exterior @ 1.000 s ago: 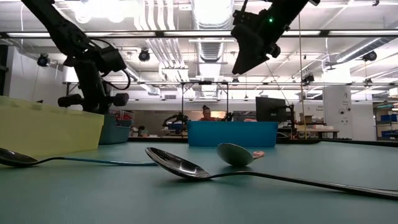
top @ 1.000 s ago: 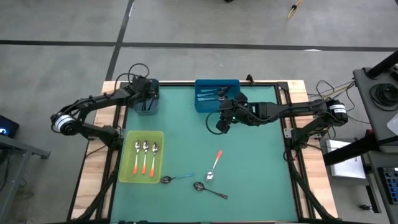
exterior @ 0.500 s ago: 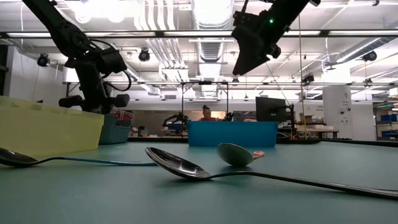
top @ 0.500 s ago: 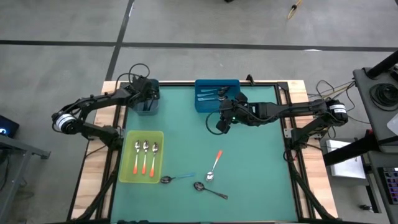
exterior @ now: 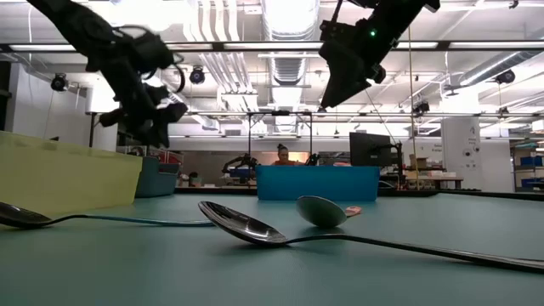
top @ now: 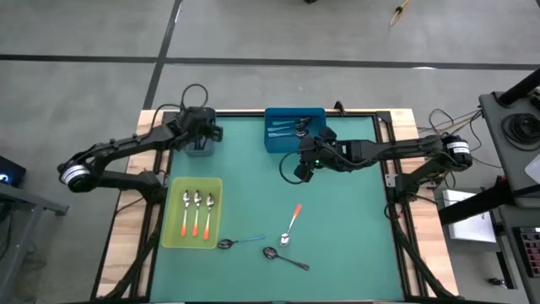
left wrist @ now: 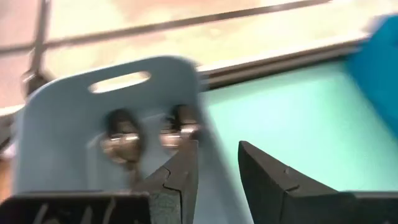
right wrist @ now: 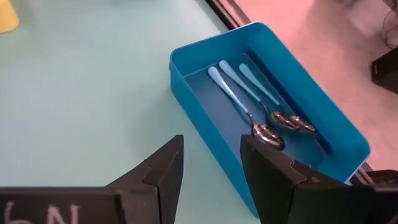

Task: Sort silverware by color (type)
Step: Put the orange spoon into the yellow bin

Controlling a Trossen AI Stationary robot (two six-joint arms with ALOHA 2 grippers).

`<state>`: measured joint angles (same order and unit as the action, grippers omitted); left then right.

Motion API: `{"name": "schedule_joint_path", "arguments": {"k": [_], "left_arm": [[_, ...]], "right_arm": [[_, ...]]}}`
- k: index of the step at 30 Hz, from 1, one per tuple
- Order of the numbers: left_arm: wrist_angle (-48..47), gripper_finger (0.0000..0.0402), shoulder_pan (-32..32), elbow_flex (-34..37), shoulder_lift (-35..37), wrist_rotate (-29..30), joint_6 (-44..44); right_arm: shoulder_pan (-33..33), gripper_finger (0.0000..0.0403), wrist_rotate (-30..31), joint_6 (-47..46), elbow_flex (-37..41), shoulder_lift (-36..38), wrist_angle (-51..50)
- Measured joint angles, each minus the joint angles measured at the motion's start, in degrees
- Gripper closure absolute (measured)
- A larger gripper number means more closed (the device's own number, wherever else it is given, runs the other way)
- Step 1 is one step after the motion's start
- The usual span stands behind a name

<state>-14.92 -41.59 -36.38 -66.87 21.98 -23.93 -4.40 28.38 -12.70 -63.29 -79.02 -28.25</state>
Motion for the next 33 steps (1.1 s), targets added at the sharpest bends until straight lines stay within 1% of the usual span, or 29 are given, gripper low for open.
{"name": "schedule_joint_path", "arguments": {"k": [3,9,14,20,24,30,33], "left_arm": [[0.7,0.0306,5.8,0.09,1.73,0.02,2.24],[6.15,0.0306,17.13,0.15,2.54,0.04,8.69],[10.58,0.0306,24.68,0.07,2.54,0.04,13.62],[12.16,0.0306,31.05,-0.2,2.65,0.06,14.47],[12.42,0.0306,33.66,-0.2,2.8,0.04,14.47],[12.35,0.0306,35.61,-0.2,2.8,0.04,14.22],[12.37,0.0306,36.18,-0.2,2.8,0.02,13.38]], "right_arm": [[0.09,0.0258,-2.39,0.29,0.48,0.0,0.24],[1.76,0.0272,-14.69,1.32,0.88,-1.13,0.69],[4.98,0.0279,-20.14,2.49,0.88,-3.22,0.97],[8.8,0.028,-21.12,2.9,0.86,-5.67,1.1],[11.28,0.028,-21.12,5.8,0.86,-7.63,1.04],[15.2,0.028,-21.31,24.83,0.84,-11.92,0.51],[16.97,0.028,-21.35,30.14,0.73,-14.51,0.74]]}}
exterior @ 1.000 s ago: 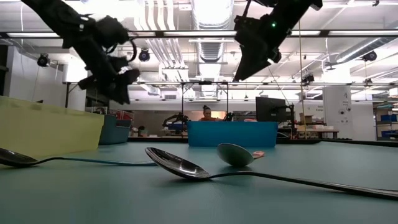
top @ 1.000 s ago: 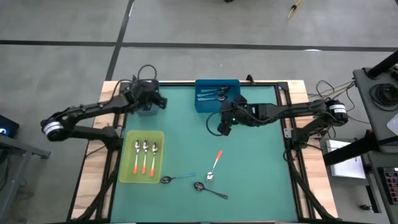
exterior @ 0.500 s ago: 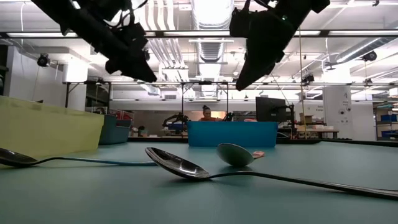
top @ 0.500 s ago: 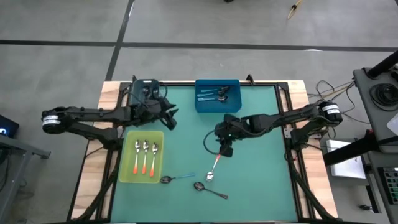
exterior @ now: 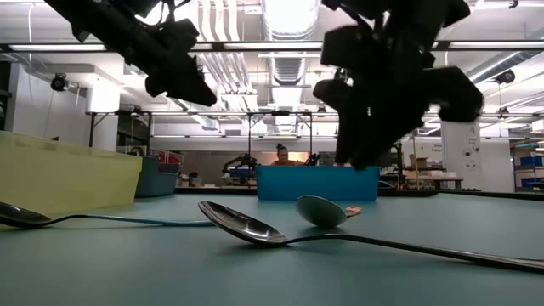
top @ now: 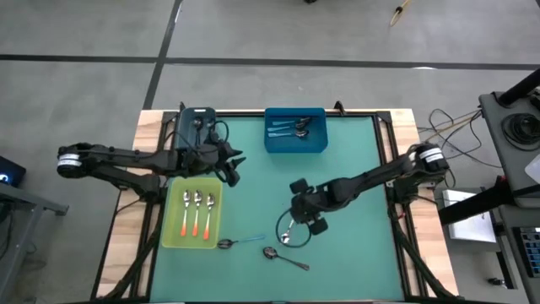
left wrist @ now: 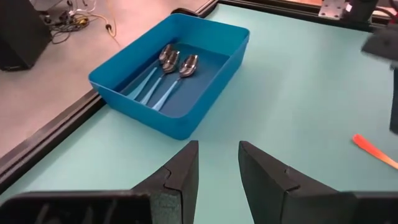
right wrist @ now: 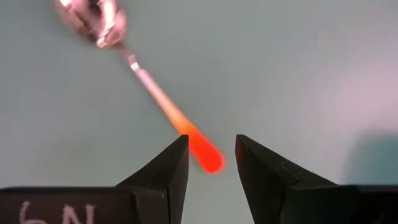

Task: Sort silverware by color (type)
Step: Put the orange spoon into the yellow bin

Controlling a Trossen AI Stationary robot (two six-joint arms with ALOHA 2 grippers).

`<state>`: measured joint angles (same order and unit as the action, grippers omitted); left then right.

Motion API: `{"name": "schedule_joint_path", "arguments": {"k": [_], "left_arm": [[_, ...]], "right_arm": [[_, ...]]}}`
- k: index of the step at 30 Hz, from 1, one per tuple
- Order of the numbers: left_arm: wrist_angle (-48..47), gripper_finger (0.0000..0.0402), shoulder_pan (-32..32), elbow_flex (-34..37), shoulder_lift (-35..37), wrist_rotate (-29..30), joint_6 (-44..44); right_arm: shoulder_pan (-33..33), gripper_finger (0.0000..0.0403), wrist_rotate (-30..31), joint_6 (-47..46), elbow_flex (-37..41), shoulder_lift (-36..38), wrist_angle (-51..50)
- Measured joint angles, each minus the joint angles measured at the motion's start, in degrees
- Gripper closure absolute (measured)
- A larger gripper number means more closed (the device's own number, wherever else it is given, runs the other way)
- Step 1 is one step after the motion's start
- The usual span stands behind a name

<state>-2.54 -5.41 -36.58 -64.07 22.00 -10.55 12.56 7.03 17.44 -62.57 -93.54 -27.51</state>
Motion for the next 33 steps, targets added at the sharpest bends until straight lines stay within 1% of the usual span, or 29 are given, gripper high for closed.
{"name": "schedule_joint_path", "arguments": {"k": [5,8,13,15,18,23,29,33], "left_arm": [[0.0,0.0306,1.08,0.0,0.0,-0.04,-1.1],[0.16,0.0306,1.63,0.0,0.0,-0.04,-1.56],[0.52,0.0306,2.17,0.0,0.0,-0.04,-3.02],[0.5,0.0306,2.57,-0.02,0.0,-0.07,-3.64],[0.52,0.0306,3.19,-0.02,0.0,-0.09,-3.69],[1.79,0.0306,3.37,-0.02,0.0,-0.09,-3.6],[3.63,0.0306,3.37,-0.03,0.0,-0.09,-3.23],[3.89,0.0306,3.37,-0.02,0.0,-0.09,-3.26]], "right_arm": [[2.26,0.028,0.0,0.57,-1.51,-4.63,0.17],[3.33,0.028,-0.19,0.56,-2.81,-7.12,2.43],[3.77,0.028,-3.11,0.59,-5.32,-10.39,4.58],[3.71,0.028,-3.24,0.64,-5.94,-11.08,4.34],[3.57,0.028,-5.71,1.35,-6.18,-11.66,4.21],[3.29,0.028,-8.14,1.37,-5.88,-12.69,4.27],[2.48,0.0281,-9.2,1.71,-5.59,-13.6,5.15],[1.63,0.0298,-11.23,3.4,-5.4,-13.83,5.65]]}}
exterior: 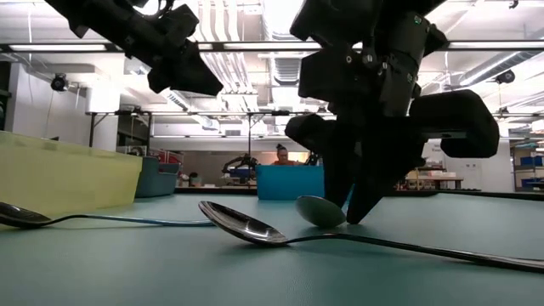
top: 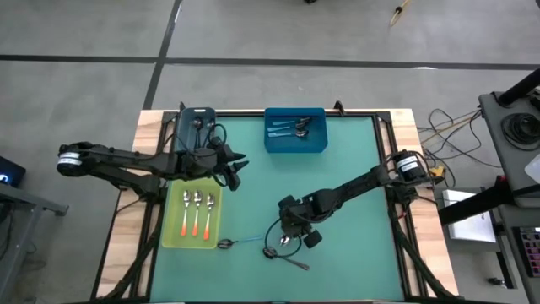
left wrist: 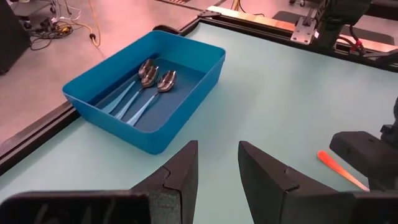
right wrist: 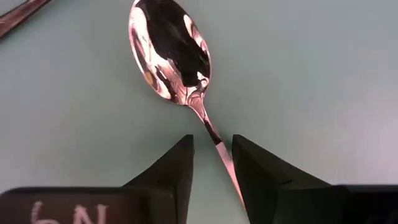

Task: Sort silverware by color (type)
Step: Put the orange spoon into the yellow bin

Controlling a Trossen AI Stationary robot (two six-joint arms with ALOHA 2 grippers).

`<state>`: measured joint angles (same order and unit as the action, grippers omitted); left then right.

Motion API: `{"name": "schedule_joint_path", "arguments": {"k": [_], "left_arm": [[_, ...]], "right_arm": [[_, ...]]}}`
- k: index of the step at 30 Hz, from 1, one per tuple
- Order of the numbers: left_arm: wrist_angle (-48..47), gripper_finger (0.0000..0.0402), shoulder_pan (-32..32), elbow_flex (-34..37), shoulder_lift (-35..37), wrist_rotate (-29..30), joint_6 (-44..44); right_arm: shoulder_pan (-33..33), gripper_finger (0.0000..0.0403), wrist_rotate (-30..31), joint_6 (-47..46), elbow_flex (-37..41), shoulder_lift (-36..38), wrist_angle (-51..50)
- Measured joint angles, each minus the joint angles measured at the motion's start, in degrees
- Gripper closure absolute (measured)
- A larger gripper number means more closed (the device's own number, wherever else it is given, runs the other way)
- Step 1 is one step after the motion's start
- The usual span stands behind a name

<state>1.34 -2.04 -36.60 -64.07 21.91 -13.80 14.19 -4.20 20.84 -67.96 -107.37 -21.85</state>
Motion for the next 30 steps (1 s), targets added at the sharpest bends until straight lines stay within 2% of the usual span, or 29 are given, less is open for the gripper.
{"name": "schedule_joint_path", "arguments": {"k": [6,10,20,25,30], "left_arm": [[0.07,0.0306,-0.02,-0.01,0.0,0.0,-0.2],[0.07,0.0306,-0.02,0.0,0.0,0.0,-0.2],[0.42,0.0306,-0.02,0.0,0.0,0.0,-0.22],[0.63,0.0306,-0.02,-0.02,0.0,0.0,-0.24],[1.38,0.0306,-0.02,-0.02,0.0,0.04,-0.46]], "right_arm": [[-1.88,0.0353,-4.86,0.07,0.02,-1.28,0.71],[-2.38,0.0389,-5.33,-1.06,0.08,-2.75,0.94],[-2.75,0.0393,-4.62,0.25,0.35,0.98,0.31],[-3.23,0.0394,1.13,0.09,0.69,4.12,-0.39],[-4.0,0.0394,1.31,-2.43,1.62,6.98,-0.16]]}}
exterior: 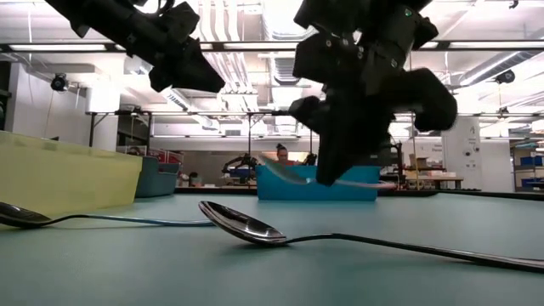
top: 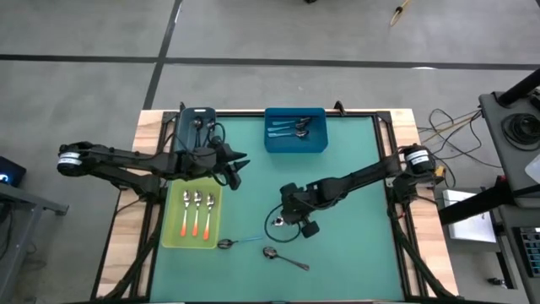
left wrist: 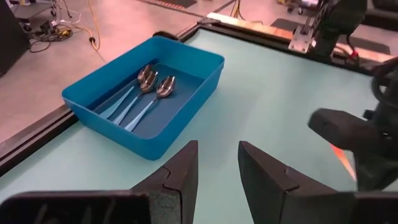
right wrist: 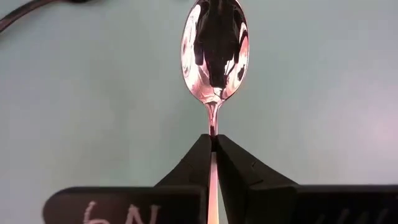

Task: Sort silverware by color (type)
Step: Put the orange spoon into the yellow bin

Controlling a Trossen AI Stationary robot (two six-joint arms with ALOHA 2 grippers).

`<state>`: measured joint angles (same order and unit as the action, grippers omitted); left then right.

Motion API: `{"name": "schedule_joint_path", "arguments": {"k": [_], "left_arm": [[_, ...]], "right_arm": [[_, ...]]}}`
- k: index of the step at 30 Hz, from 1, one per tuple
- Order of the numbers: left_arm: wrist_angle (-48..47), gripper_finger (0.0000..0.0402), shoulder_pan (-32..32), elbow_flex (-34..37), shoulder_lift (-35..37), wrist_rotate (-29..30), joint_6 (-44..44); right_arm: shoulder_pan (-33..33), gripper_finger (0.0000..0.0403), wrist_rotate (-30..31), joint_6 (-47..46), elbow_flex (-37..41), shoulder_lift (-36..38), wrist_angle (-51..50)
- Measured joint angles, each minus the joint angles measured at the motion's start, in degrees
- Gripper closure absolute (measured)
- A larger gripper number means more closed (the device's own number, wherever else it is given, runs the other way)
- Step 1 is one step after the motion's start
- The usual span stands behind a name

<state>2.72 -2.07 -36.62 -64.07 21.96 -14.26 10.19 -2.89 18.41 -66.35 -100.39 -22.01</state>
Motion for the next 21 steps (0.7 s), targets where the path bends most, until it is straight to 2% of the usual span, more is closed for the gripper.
{"name": "schedule_joint_path", "arguments": {"k": [4,9,14,18,21], "left_arm": [[2.41,0.0306,0.24,0.0,-0.01,0.04,0.09],[4.83,0.0306,0.91,0.04,0.0,0.09,1.75],[5.66,0.0306,1.29,0.17,-0.04,0.04,3.96],[8.0,0.0306,1.29,0.24,-0.84,-0.22,7.08],[11.75,0.0306,1.29,0.28,-2.0,-2.78,9.37]], "right_arm": [[-0.5,0.0394,1.68,-1.46,1.61,3.03,4.44],[-0.46,0.0394,2.54,-1.5,8.08,8.69,15.97],[-0.5,0.0394,11.15,-1.16,16.46,14.69,32.04],[-0.5,0.0394,19.93,0.74,22.17,17.36,51.02],[-0.57,0.0394,24.17,2.03,24.18,17.4,64.27]]}}
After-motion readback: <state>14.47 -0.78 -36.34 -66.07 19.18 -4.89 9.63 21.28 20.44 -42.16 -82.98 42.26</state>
